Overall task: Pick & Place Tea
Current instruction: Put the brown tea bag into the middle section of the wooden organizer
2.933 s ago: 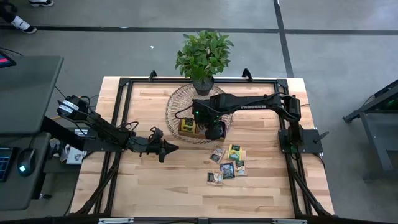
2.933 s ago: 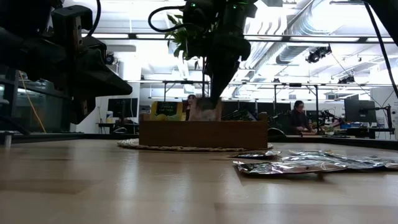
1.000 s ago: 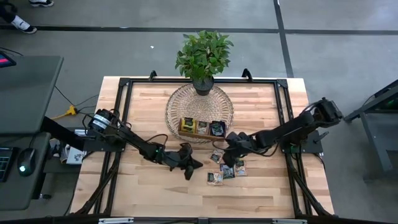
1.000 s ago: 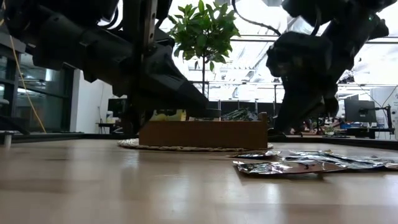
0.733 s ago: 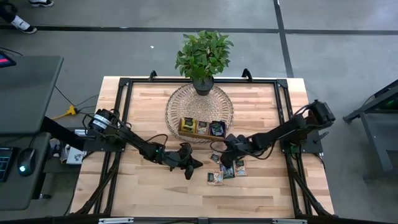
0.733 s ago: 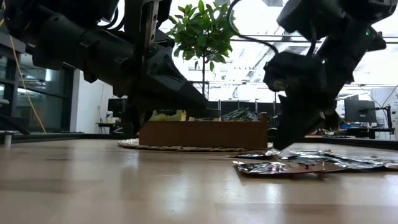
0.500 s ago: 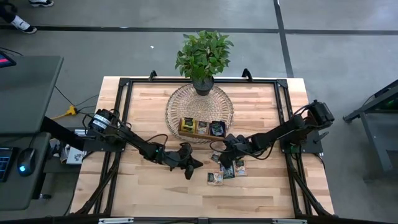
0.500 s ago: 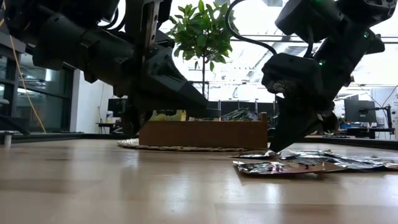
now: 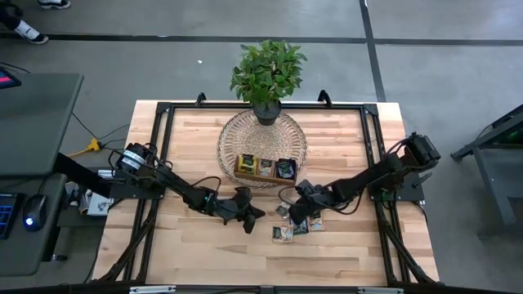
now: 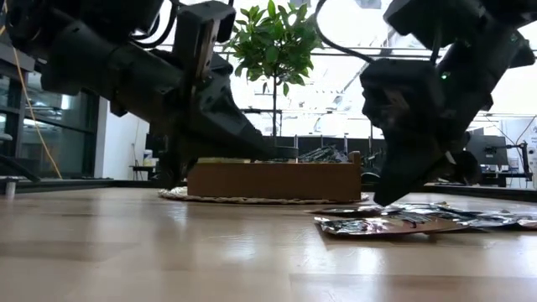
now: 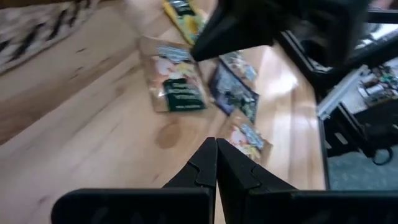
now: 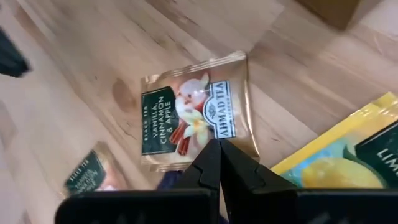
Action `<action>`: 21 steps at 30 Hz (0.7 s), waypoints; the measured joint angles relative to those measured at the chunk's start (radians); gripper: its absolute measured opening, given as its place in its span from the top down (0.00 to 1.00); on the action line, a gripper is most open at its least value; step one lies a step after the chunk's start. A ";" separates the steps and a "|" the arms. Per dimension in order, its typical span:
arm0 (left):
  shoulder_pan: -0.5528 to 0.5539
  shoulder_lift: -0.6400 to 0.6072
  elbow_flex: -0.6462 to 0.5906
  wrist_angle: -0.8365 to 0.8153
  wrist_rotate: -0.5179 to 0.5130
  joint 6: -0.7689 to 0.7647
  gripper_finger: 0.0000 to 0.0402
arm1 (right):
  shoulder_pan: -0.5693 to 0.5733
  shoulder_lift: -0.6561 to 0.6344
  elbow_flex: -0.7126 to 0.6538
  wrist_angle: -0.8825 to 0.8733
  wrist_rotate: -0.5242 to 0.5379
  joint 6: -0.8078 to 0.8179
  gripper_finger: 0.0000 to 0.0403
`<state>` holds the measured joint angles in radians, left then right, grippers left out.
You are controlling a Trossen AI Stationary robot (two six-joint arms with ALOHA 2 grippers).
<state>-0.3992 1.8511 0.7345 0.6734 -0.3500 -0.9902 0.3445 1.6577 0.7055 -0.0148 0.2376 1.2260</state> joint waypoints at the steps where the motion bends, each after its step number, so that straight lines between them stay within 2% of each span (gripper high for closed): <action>1: 0.000 0.000 0.000 -0.010 -0.007 -0.012 1.00 | 0.007 0.000 0.000 0.007 0.010 0.013 1.00; 9: 0.000 0.000 0.000 -0.077 -0.039 -0.147 1.00 | 0.030 0.000 0.000 0.050 0.060 0.084 1.00; 21: 0.000 -0.001 -0.001 -0.123 -0.003 -0.174 1.00 | 0.020 0.000 0.000 -0.005 0.102 0.082 1.00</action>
<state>-0.3996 1.8504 0.7334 0.5507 -0.3527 -1.1644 0.3649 1.6577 0.7059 -0.0200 0.3398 1.3077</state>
